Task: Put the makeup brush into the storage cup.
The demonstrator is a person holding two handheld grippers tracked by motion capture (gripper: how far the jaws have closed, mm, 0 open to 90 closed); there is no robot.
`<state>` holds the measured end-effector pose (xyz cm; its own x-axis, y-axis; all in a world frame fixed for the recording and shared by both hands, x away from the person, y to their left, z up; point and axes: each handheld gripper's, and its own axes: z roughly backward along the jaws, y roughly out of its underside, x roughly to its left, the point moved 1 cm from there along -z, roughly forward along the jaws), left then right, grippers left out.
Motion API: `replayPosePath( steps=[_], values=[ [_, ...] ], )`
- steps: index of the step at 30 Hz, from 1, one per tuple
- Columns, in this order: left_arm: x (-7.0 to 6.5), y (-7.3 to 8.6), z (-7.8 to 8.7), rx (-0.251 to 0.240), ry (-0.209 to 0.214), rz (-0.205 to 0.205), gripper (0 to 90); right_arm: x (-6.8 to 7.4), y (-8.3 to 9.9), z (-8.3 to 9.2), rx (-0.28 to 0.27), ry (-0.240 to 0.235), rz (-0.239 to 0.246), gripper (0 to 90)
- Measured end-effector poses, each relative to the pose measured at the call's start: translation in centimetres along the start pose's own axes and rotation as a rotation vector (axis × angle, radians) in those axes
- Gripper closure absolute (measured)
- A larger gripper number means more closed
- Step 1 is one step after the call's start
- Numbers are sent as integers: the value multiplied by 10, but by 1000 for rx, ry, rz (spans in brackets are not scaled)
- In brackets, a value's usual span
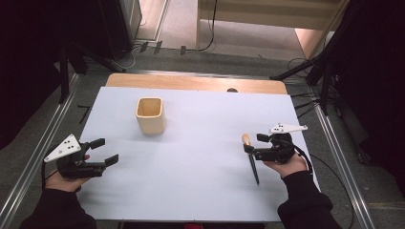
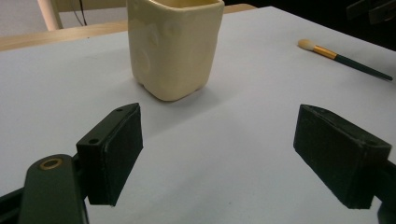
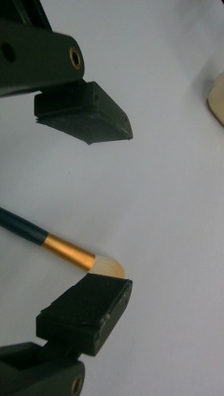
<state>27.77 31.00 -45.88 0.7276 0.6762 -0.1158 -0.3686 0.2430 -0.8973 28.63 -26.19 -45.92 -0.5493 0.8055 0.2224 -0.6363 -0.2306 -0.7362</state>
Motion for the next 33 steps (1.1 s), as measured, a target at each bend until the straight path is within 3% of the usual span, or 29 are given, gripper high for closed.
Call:
replayPosePath(
  steps=[7, 12, 13, 20, 28, 33],
  values=[
    [0, 0, 0, -4, 3, 1, 164, -3, -7, -5, 128, -3, -56, 279],
    [0, 0, 0, -9, 5, 1, 164, -4, -11, -7, 188, 26, -63, 294],
    [0, 0, 0, -8, 5, 1, 164, -4, -13, -8, 228, 38, -81, 294],
    [0, 0, 0, -4, 3, -2, 165, -7, -18, -13, 334, 52, -131, 301],
    [0, 0, 0, -4, 3, -2, 167, -5, -23, -19, 431, 83, -128, 339],
    [0, 0, 0, -6, 3, -1, 167, -5, -25, -22, 460, 103, -126, 345]
  ],
)
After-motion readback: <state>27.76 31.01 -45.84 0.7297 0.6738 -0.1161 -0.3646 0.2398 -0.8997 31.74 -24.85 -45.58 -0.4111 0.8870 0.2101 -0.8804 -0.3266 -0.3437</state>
